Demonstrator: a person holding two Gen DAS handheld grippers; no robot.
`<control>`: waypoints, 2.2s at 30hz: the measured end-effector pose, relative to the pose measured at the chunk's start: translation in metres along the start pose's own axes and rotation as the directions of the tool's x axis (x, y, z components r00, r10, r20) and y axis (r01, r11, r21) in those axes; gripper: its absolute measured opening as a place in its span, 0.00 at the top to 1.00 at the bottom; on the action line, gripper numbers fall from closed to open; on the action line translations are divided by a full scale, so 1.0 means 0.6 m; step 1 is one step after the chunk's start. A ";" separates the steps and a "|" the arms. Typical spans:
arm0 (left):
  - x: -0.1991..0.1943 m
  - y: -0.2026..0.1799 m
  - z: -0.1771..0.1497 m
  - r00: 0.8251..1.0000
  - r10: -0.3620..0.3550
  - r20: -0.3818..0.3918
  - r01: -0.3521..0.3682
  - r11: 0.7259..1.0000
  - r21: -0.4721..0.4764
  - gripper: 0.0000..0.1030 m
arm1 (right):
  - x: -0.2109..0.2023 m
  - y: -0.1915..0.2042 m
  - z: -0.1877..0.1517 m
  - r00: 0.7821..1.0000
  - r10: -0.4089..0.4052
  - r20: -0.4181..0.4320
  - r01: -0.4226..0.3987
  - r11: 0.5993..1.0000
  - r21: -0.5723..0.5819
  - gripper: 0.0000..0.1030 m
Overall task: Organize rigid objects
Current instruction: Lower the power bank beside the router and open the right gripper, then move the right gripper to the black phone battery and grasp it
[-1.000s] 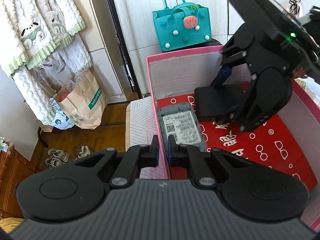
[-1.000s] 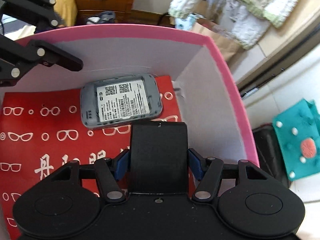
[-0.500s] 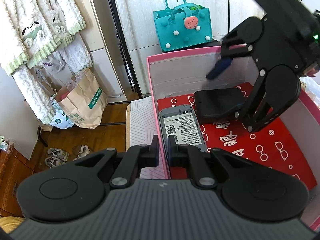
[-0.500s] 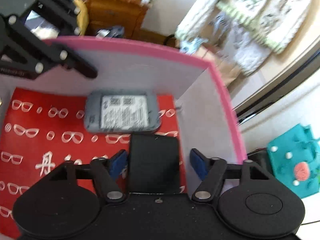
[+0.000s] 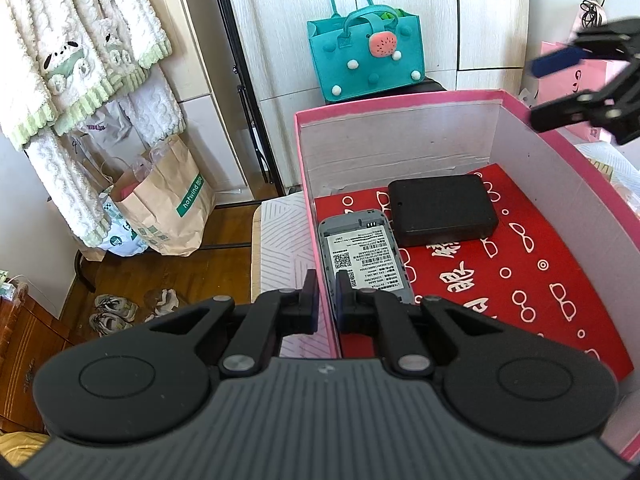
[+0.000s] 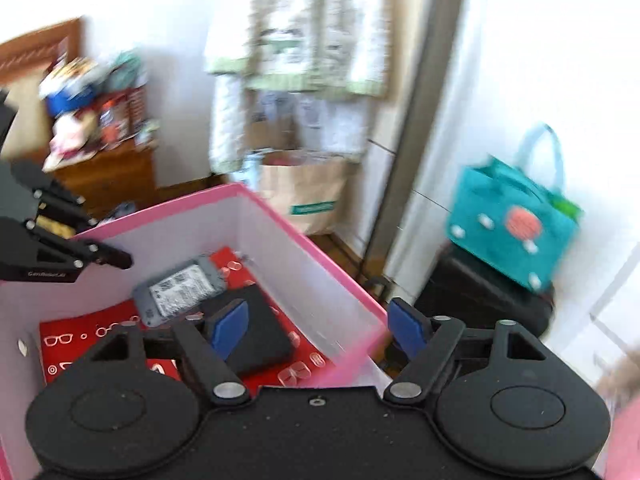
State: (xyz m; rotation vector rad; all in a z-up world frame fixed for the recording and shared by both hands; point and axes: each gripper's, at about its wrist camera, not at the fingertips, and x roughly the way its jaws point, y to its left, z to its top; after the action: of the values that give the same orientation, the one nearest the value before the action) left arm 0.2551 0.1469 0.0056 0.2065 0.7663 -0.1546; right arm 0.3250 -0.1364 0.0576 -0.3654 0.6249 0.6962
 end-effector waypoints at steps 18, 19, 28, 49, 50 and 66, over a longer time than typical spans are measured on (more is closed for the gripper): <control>0.001 0.001 -0.003 1.000 -0.003 0.007 0.003 1.000 -0.012 0.93 | -0.120 -0.006 -0.215 0.942 0.175 -0.287 0.015 0.832 0.555 0.20; 0.001 0.001 -0.003 1.000 -0.003 0.007 0.003 1.000 -0.013 0.93 | -0.123 0.005 -0.227 0.936 0.182 -0.300 0.018 0.828 0.560 0.20; 0.003 -0.004 -0.002 1.000 0.000 -0.004 -0.001 1.000 -0.010 0.93 | -0.104 0.121 -0.279 0.924 0.169 -0.343 0.004 0.893 0.449 0.45; 0.003 0.008 0.001 1.000 -0.002 -0.006 0.002 1.000 -0.026 0.93 | -0.103 0.140 -0.277 0.938 0.035 -0.344 0.056 0.966 0.251 0.46; 0.003 0.006 0.000 1.000 -0.002 -0.006 0.002 1.000 -0.027 0.93 | -0.104 0.139 -0.280 0.935 0.040 -0.351 0.058 0.963 0.262 0.45; 0.006 0.002 0.000 1.000 -0.007 -0.004 0.007 1.000 -0.025 0.93 | -0.127 0.159 -0.269 0.957 -0.058 -0.285 0.116 0.975 0.189 0.47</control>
State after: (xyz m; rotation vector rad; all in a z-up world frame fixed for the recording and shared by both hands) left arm 0.2579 0.1475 0.0034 0.1808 0.7726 -0.1512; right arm 0.1481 -0.1864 -0.0263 -0.3006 0.9343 0.4932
